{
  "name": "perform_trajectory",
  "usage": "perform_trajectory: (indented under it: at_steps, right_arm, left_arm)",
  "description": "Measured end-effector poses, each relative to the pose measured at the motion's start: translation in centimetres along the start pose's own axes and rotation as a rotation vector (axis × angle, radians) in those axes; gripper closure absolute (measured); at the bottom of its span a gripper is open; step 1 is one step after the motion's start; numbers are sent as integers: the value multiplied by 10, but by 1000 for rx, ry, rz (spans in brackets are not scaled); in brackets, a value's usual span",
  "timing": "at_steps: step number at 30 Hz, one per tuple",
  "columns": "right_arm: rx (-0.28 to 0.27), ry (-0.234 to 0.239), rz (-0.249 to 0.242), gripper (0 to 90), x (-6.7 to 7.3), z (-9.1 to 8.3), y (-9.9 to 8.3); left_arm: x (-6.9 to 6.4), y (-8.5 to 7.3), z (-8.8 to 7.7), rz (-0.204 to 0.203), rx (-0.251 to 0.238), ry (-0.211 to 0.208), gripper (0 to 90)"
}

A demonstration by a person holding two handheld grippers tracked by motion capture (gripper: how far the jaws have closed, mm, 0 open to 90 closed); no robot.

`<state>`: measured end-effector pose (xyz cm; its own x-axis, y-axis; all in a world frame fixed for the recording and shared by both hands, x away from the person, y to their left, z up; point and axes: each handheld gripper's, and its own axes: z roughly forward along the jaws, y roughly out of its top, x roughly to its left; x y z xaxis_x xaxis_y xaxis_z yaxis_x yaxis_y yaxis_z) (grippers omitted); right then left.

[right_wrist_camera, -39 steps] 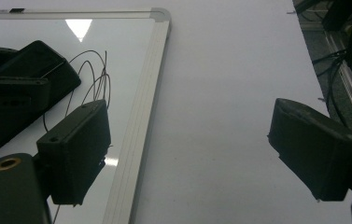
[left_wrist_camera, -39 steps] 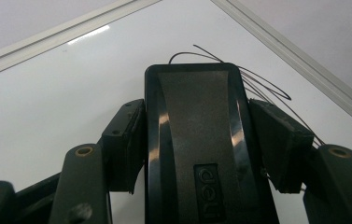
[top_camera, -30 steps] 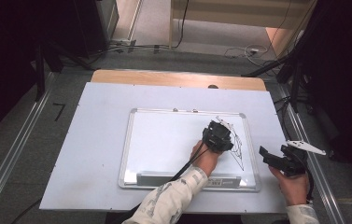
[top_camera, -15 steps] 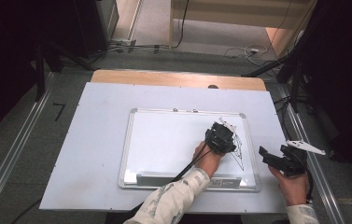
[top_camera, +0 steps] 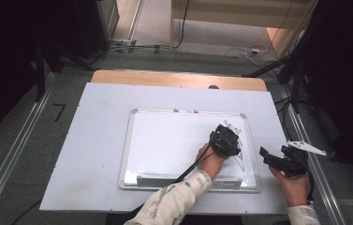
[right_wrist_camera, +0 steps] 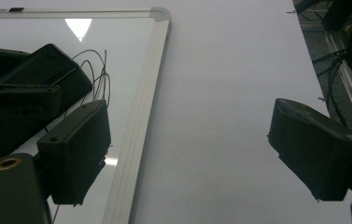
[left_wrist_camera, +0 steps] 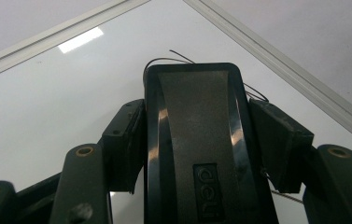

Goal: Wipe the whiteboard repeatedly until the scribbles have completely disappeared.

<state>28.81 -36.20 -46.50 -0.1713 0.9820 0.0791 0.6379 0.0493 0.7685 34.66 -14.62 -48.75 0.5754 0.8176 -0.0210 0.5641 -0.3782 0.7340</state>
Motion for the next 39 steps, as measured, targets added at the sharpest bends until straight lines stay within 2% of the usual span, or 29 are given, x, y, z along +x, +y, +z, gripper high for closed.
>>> perform_trajectory:
  at_steps: [6, 10, 19, 26, 30, 35, 39]
  right_arm:
    - [2, 0, 2, 115, 0, 0, 0]
    - [1, 0, -1, 116, 0, 0, 0]
    - [2, 9, -10, 116, 6, 1, 0]
    - [-1, 31, -28, 115, 21, 2, 4]
    - [4, 52, -44, 115, 36, 4, 7]
    - [18, 68, -50, 115, 48, 9, 11]
    - [34, 81, -74, 115, 61, 14, 13]
  left_arm:
    - [-1, 2, -6, 7, -34, 12, 353]
    - [1, 4, -11, -4, -35, 6, 314]
    - [18, 5, -34, -54, -63, 2, 275]
    - [41, -2, -53, -108, -84, 25, 268]
    - [53, -5, -64, -136, -103, 29, 268]
    - [67, -9, -78, -146, -118, 45, 268]
    - [76, -15, -85, -161, -128, 56, 268]
